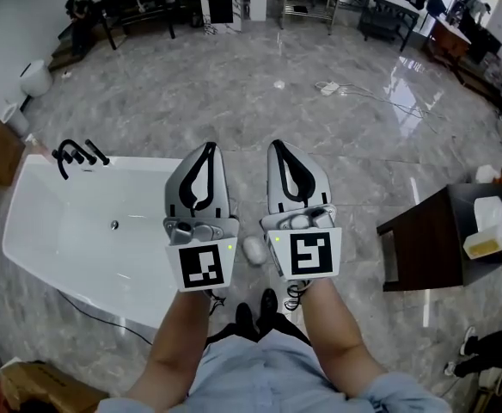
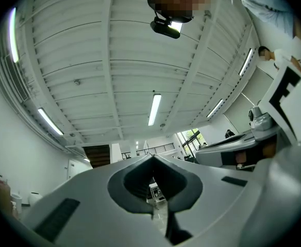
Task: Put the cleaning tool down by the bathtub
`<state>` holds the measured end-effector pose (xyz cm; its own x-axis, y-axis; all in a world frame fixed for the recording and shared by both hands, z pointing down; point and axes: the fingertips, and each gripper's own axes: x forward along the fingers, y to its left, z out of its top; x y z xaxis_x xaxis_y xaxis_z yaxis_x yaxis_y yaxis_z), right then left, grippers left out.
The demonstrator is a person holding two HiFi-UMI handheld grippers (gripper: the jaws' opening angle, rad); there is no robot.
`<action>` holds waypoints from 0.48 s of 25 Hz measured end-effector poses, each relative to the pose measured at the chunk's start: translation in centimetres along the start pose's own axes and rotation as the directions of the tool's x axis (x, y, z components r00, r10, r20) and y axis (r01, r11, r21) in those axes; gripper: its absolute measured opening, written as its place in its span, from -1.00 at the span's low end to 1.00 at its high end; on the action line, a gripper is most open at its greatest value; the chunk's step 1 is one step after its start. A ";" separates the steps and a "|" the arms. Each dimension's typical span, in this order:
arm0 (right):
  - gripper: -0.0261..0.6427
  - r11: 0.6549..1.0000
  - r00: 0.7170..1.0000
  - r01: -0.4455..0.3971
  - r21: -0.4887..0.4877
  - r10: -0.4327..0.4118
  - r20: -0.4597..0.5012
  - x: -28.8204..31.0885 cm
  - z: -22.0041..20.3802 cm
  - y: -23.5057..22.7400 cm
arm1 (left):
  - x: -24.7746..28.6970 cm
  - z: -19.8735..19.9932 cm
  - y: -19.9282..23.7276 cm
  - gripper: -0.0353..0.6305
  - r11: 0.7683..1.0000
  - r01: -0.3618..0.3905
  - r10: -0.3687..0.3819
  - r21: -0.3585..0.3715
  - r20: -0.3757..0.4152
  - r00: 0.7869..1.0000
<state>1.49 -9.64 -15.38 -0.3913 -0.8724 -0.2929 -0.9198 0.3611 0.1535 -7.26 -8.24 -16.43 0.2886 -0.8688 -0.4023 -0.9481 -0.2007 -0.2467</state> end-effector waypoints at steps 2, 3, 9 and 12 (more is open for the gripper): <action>-0.89 1.000 1.000 0.004 -0.004 -0.004 -0.005 -0.4 0.6 -0.1 | -0.1 0.7 -0.1 -0.85 1.000 -0.005 0.005 -0.005 0.008 1.000; -0.89 1.000 1.000 0.005 -0.009 -0.005 0.006 -0.6 1.0 -0.2 | -0.3 0.8 -0.3 -0.85 1.000 -0.006 0.006 -0.003 0.009 1.000; -0.89 1.000 0.999 0.009 -0.030 -0.008 0.046 -1.0 2.7 -0.4 | -0.4 1.7 -0.3 -0.85 1.000 -0.018 0.018 -0.005 0.010 1.000; -0.89 1.000 0.999 0.007 -0.027 -0.006 0.046 -0.9 3.1 -0.3 | -0.3 2.3 -0.1 -0.85 1.000 -0.021 0.021 0.006 0.019 1.000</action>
<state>2.06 -7.98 -18.05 -0.3871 -0.8581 -0.3373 -0.9213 0.3460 0.1772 -6.98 -6.94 -18.30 0.2712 -0.8639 -0.4243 -0.9532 -0.1797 -0.2433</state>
